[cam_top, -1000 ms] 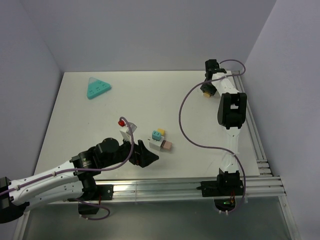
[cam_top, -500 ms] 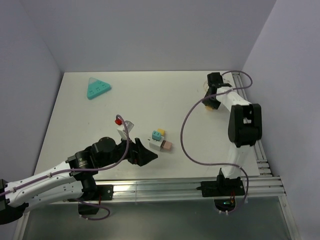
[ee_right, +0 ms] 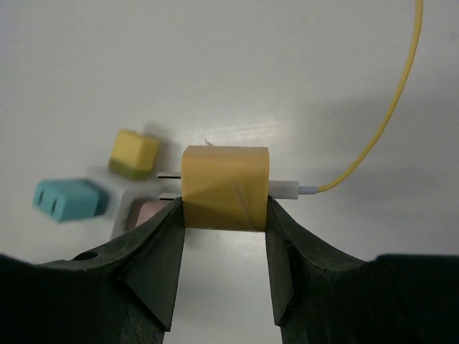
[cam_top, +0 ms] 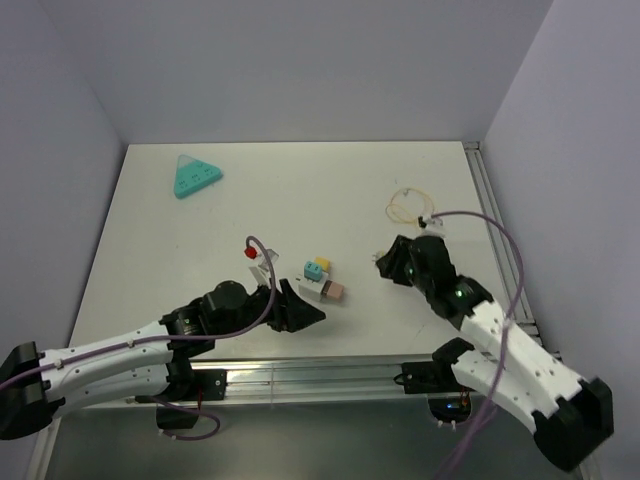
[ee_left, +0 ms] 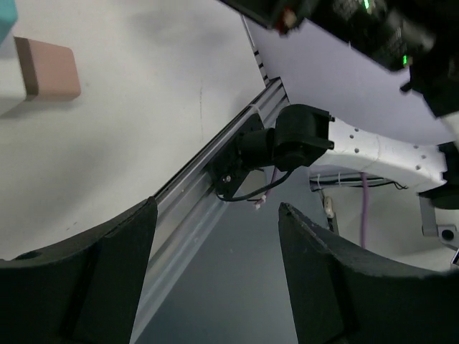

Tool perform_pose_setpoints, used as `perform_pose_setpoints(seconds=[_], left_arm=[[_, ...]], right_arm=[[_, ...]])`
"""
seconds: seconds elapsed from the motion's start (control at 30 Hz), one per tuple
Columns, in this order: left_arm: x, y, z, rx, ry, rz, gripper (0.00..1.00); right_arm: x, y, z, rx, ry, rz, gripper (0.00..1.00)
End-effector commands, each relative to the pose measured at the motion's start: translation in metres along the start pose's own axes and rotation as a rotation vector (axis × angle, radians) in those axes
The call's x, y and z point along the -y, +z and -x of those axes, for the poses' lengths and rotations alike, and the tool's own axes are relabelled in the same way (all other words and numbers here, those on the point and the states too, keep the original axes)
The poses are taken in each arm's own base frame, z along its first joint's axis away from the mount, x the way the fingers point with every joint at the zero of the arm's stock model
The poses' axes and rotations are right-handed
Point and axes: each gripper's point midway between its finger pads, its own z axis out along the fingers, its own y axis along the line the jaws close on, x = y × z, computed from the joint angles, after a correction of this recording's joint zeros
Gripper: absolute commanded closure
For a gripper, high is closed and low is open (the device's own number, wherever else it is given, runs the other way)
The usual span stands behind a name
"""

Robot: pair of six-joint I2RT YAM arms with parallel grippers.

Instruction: Insert the plug

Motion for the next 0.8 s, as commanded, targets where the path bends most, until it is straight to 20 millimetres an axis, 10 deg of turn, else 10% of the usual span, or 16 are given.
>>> perform_pose_setpoints(seconds=[0.0,0.43,0.77], left_arm=[[0.04,0.008,0.009,0.008,-0.029,-0.166,0.27],[0.063,0.038,0.004,-0.024,-0.032,-0.194,0.16],[0.015,0.057,0.011,0.017,-0.066,0.083,0.18]], right_arm=[[-0.026,-0.031,-0.02,0.045,0.048,0.209,1.0],[-0.054,-0.08,-0.091,-0.052,0.009,0.635,1.0],[-0.067,-0.079,-0.106,-0.094,-0.093,0.638,1.0]])
